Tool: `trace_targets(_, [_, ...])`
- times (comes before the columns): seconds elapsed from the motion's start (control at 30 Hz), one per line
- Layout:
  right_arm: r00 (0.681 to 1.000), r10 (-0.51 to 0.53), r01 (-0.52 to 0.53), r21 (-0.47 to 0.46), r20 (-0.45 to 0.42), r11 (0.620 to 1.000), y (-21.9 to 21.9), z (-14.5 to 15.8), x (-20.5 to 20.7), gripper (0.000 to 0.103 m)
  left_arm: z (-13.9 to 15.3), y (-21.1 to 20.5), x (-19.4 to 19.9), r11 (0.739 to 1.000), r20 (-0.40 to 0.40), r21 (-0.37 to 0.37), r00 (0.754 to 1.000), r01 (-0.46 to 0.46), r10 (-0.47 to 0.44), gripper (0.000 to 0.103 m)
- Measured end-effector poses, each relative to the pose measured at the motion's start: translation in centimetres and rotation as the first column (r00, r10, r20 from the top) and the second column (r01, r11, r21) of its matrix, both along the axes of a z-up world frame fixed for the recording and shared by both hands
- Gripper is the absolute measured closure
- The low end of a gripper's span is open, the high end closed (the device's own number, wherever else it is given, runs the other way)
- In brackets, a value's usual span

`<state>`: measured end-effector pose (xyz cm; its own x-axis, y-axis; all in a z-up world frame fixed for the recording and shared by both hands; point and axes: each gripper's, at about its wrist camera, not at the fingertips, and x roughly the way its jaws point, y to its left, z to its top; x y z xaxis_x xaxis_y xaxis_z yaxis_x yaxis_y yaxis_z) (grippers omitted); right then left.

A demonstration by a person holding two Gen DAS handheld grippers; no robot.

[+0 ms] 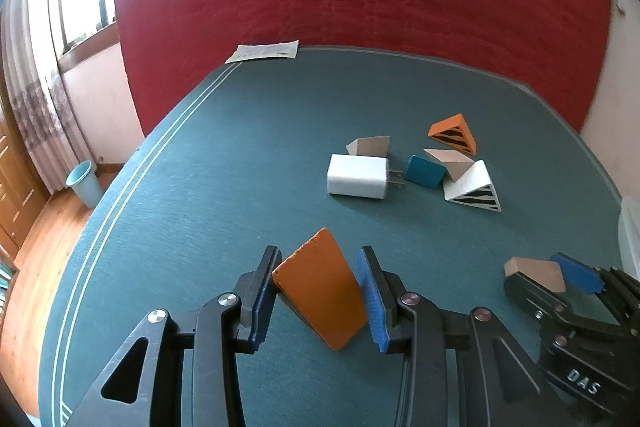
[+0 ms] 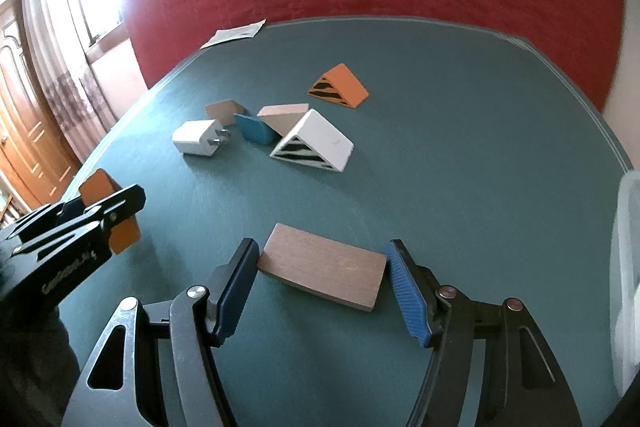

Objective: Organize rigid objects
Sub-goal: 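Carry the tan block to the clear bin with the right tool while the left tool holds the orange block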

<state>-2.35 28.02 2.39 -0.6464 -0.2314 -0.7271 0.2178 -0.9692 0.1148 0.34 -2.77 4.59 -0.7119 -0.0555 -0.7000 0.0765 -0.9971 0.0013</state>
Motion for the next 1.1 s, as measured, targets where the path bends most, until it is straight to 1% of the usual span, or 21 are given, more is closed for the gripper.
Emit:
trace_targets(0.23, [1.000, -0.007, 0.007, -0.029, -0.015, 1.000, 2.0, 0.6, 2.0, 0.037, 0.1, 1.3, 0.6, 0.999, -0.005, -0.029, 1.000, 0.015, -0.016, 0.062])
trace_targets(0.47, [0.999, -0.021, 0.019, -0.049, -0.041, 0.999, 3.8, 1.6, 3.6, 0.037, 0.2, 2.8, 1.0, 0.998, -0.007, -0.042, 0.999, 0.038, -0.038, 0.062])
trace_targets(0.87, [0.993, -0.083, 0.077, -0.083, -0.082, 0.994, 8.1, 2.9, 5.7, 0.037, 0.1, 5.5, 1.7, 0.996, -0.002, -0.057, 0.997, 0.072, -0.072, 0.062])
trace_targets(1.1, [0.986, -0.127, 0.119, -0.084, -0.105, 0.989, 10.8, 3.7, 6.6, 0.037, 0.2, 7.1, 2.1, 0.993, -0.003, -0.067, 0.996, 0.092, -0.093, 0.062])
